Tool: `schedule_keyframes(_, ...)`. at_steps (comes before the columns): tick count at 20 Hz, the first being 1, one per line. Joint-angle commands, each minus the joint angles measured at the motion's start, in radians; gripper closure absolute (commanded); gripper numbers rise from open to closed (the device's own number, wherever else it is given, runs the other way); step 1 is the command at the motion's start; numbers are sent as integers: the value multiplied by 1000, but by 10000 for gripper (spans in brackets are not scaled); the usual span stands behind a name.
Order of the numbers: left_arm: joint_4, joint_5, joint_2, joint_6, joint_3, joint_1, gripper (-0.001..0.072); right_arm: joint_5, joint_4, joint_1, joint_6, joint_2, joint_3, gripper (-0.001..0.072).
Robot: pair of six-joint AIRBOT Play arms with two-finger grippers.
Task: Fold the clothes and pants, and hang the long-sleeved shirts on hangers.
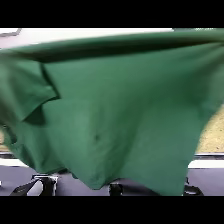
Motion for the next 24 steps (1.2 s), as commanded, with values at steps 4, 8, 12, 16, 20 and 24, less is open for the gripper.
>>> schedule_keyframes(4, -67, 173, -478, 194, -130, -114, 692, 19, 48, 1, -47, -478, -71, 686)
schedule_keyframes(8, -68, 388, -783, 194, -126, -166, 692, -186, 69, 1, -90, -718, -71, 686)
schedule_keyframes(12, -67, 534, -931, 194, -126, -190, 691, -332, 137, 1, -129, -840, -71, 686)
schedule_keyframes(16, -67, 451, -960, 262, -126, -191, 691, -246, 134, 1, -150, -882, -71, 686)
schedule_keyframes(20, -29, 311, -962, 280, -126, -191, 690, -127, 95, 1, -164, -921, -71, 686)
schedule_keyframes(24, -14, 225, -978, 277, -128, -192, 690, 3, 96, 1, -146, -970, -71, 685)
